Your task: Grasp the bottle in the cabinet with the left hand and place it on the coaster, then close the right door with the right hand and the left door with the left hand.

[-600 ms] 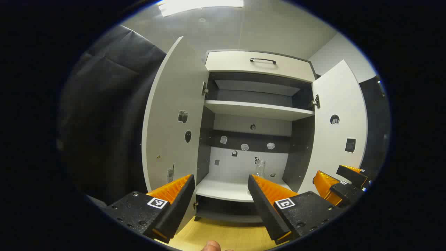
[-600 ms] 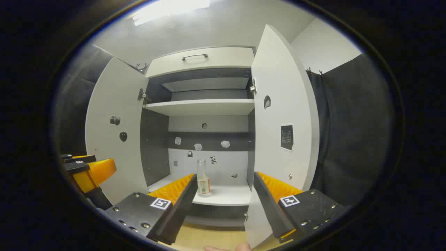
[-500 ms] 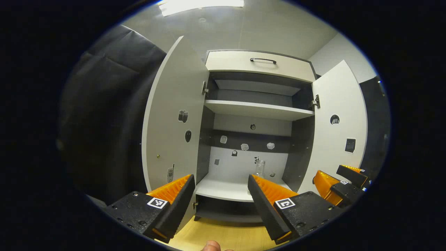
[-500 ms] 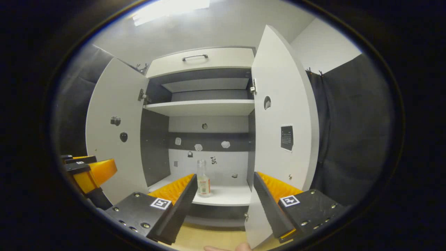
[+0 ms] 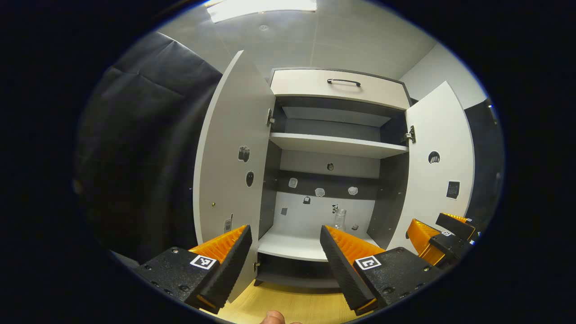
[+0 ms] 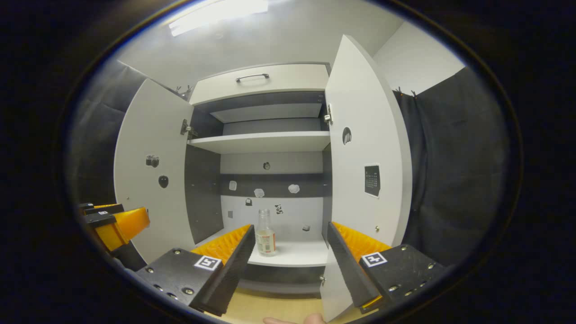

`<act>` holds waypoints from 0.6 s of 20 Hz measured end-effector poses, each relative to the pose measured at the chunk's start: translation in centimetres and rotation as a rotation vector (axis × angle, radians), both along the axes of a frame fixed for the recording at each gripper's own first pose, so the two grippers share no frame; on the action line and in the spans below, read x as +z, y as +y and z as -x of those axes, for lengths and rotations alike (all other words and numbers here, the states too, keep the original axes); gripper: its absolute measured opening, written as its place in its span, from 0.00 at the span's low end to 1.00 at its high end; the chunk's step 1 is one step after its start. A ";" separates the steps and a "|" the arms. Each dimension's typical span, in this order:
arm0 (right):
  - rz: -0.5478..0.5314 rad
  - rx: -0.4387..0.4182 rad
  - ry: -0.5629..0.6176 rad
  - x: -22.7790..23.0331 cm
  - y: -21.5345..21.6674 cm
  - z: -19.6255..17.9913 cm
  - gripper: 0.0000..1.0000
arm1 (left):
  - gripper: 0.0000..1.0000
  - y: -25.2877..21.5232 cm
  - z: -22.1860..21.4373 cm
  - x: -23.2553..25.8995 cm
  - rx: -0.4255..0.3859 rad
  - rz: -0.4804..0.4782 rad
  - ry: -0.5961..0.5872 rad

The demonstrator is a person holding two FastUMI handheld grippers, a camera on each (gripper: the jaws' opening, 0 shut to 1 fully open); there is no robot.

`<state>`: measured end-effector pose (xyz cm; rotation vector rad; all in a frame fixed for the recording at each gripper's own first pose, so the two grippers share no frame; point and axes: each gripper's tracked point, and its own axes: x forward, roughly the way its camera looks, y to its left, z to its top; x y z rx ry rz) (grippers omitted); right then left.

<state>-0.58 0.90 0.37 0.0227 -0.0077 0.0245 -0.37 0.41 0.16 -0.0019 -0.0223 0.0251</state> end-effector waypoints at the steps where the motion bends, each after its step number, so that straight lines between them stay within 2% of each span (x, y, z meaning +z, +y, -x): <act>1: 0.000 0.004 0.000 0.0 0.1 0.0 0.98 | 0.96 0.1 0.1 0.0 0.003 -0.002 -0.001; 8: -0.005 0.032 0.004 -0.2 1.2 -0.3 0.98 | 0.96 0.2 0.2 -0.3 0.030 -0.015 0.007; 12: -0.005 0.037 0.005 -0.3 1.3 -0.5 0.98 | 0.96 -0.4 -0.3 -0.9 -0.009 -0.030 0.025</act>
